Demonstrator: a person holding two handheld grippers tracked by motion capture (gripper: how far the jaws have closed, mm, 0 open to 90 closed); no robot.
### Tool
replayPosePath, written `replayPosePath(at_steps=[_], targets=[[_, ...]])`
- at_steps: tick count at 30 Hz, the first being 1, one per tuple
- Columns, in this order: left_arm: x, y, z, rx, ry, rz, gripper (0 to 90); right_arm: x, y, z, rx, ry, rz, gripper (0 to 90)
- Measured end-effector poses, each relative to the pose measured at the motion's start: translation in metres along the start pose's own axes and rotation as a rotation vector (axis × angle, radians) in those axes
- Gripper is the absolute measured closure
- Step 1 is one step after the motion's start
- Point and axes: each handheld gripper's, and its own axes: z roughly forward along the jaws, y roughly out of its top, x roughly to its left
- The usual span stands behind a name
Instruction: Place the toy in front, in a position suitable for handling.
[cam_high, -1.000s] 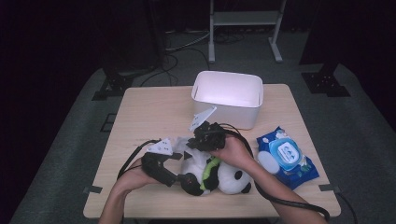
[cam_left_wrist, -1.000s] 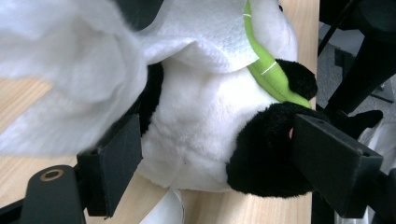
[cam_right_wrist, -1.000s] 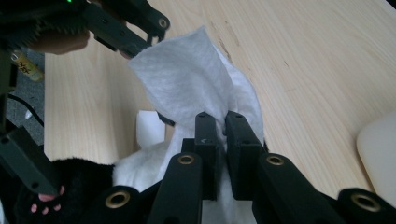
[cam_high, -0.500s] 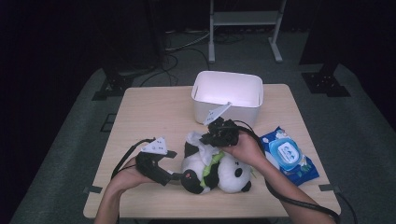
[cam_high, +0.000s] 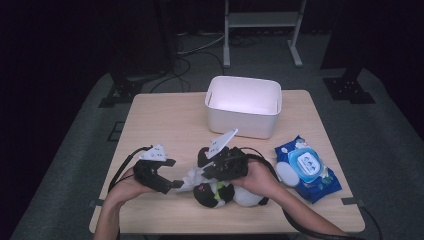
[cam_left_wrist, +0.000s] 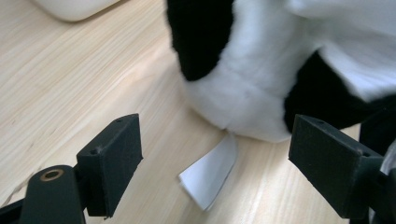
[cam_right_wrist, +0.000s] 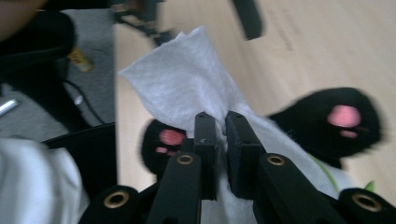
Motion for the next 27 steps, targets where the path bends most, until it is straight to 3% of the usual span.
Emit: replayPosePath(at_steps=[8, 13, 23, 27], targets=[[0.007, -0.007, -0.001, 0.002, 0.008, -0.025, 16.0, 0.017, 0.007, 0.017, 0.015, 0.091, -0.024, 82.8], [0.007, -0.007, -0.001, -0.003, 0.005, -0.027, 16.0, 0.019, 0.005, 0.015, 0.032, 0.093, -0.03, 82.8], [0.008, -0.007, -0.005, -0.016, 0.014, -0.031, 16.0, 0.022, -0.016, -0.012, 0.032, 0.069, -0.004, 82.8], [0.007, -0.006, -0.004, -0.012, 0.01, -0.022, 16.0, 0.026, -0.014, -0.007, 0.033, 0.083, -0.014, 82.8]])
